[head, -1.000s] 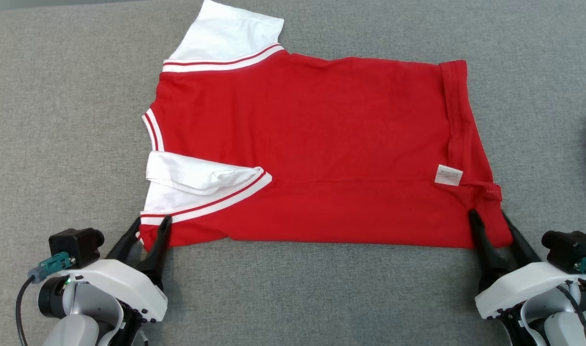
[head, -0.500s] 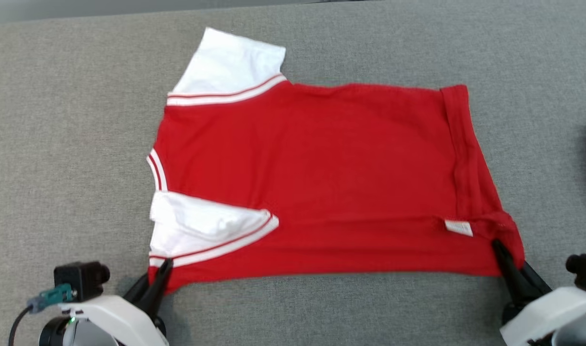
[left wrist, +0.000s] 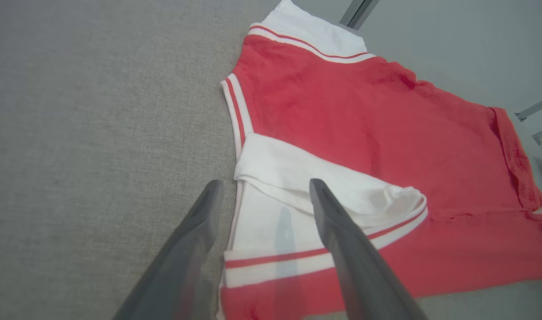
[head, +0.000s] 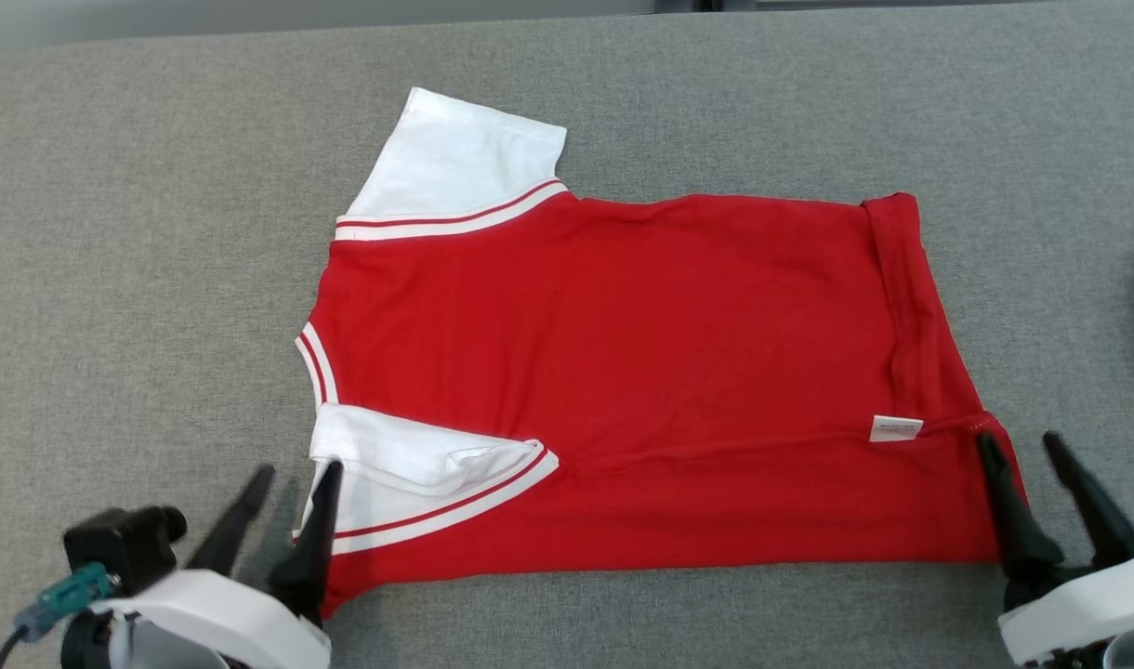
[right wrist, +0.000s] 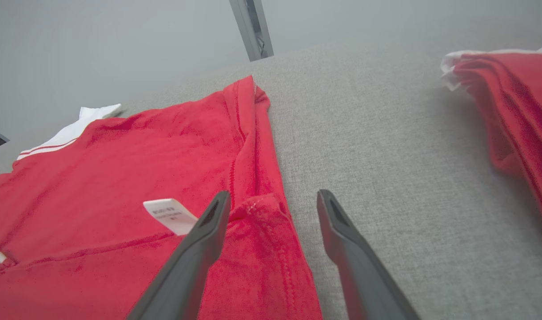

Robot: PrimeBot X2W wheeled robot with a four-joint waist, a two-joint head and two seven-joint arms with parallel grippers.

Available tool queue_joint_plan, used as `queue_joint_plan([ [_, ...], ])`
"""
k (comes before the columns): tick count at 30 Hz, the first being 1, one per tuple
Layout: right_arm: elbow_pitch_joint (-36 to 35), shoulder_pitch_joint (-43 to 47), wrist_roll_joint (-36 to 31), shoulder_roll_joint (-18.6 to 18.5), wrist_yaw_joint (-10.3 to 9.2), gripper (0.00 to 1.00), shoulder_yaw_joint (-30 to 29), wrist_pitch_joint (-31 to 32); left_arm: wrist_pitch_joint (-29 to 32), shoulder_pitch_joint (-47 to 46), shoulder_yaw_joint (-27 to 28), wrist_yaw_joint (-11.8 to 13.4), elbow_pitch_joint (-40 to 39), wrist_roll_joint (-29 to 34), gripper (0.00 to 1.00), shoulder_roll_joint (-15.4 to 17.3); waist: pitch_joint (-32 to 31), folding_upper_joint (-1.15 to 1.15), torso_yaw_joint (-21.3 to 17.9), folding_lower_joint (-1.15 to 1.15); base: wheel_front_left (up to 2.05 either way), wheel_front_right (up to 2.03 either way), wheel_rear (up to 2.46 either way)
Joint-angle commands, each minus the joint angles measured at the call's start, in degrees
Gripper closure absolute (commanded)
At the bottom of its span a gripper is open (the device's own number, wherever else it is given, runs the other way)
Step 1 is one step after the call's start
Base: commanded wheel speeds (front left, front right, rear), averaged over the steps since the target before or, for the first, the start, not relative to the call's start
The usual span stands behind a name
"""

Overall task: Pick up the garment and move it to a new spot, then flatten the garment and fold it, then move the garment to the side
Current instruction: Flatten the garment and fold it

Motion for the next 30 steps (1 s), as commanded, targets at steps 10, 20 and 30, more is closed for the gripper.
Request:
queue_joint_plan([
  [10,-4.90,-7.38,-11.04,3.36,0.01,0.00,-2.39,-11.66,-14.40,-12.76,2.31,1.39,1.02,11.48,0.00,-0.08,-0.33,0.00,-0.63,0.00,0.00,0.00,0.00],
  [20,-2.59,-10.07,-12.12,3.32,0.01,0.00,0.32,-12.71,-15.45,-17.65,0.53,1.78,5.21,15.16,0.00,0.23,0.09,0.00,-0.98,0.00,0.00,0.00,0.00],
  [30,-2.40,-12.46,-11.57,3.17,0.01,0.00,1.22,-12.65,-10.76,-30.12,-3.36,-4.87,11.88,13.97,0.00,0.90,3.86,0.00,-2.09,0.00,0.00,0.00,0.00],
])
